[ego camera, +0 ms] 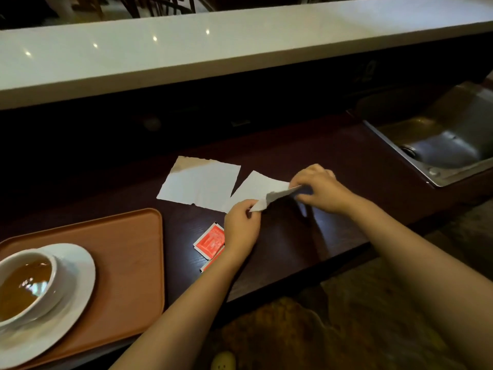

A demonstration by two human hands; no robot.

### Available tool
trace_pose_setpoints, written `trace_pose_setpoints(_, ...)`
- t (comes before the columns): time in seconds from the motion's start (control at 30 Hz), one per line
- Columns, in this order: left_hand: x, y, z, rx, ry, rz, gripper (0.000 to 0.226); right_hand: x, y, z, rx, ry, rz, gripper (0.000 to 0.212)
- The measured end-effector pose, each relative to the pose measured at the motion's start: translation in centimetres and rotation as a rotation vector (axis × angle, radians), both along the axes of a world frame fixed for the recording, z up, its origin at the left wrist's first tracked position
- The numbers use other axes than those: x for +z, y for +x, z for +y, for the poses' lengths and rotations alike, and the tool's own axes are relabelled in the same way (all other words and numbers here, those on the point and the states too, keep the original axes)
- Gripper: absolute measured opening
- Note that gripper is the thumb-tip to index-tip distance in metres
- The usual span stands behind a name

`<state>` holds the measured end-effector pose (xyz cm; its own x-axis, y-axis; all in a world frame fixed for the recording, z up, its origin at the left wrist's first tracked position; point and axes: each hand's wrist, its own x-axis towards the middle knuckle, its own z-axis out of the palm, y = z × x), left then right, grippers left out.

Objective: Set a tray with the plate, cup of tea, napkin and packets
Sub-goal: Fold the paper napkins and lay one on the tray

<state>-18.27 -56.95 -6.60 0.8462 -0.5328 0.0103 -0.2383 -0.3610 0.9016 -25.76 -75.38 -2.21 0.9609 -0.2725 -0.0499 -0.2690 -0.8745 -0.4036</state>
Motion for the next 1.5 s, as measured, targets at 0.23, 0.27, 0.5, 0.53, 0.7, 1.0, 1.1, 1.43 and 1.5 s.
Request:
trace_pose_setpoints(0.23, 0.3, 0.6, 2.2, 0.128, -0.059, 0.1, 0.032, 0.4, 6.4, 1.1, -0.012, 0.114, 0.041, 0.031)
trace_pose_setpoints(0.27, 0.3, 0.5, 2.4, 0.138, -0.05, 0.047, 0.044, 0.3, 7.2, 1.3, 0.009, 0.086, 0.093, 0.032)
trace_pose_setpoints(0.5, -0.3, 0.2, 1.6, -0.045, 0.215, -0.382, 0.045, -1.0, 8.6, 1.6, -0.018, 0.025, -0.054, 0.052)
trace_pose_setpoints(0.53, -0.6, 0.2, 1.3, -0.106, 0.29, -0.383, 0.044, -1.2, 7.9, 1.2, 0.001, 0.012, -0.073, 0.05)
trace_pose_setpoints(0.7, -1.7, 0.1, 0.1, -0.15, 0.508, -0.497, 0.035, -2.9, 4.6, 0.0, 0.155, -0.065, 0.069, 0.034)
trace_pose_setpoints(1.0, -0.8, 1.2, -0.8, -0.136, 0.545, -0.544, 0.028, -1.3, 5.6, 0.6, 0.082, 0.066, -0.085, 0.009)
trace_pose_setpoints(1.1, 0.5, 1.8, 0.3, -0.025, 0.317, -0.333, 0.018, 0.9, 6.8, 1.2, 0.102, 0.255, -0.103, 0.009)
trace_pose_setpoints(1.43, 4.4, 3.9, 12.7, 0.303, -0.175, 0.335, 0.015, 4.4, 14.7, 10.0, 0.191, 0.75, 0.002, 0.012)
trace_pose_setpoints(1.5, 4.1, 3.8, 15.3, 0.391, -0.176, 0.301, 0.022, 3.8, 16.3, 12.9, 0.223, 0.712, 0.037, 0.009)
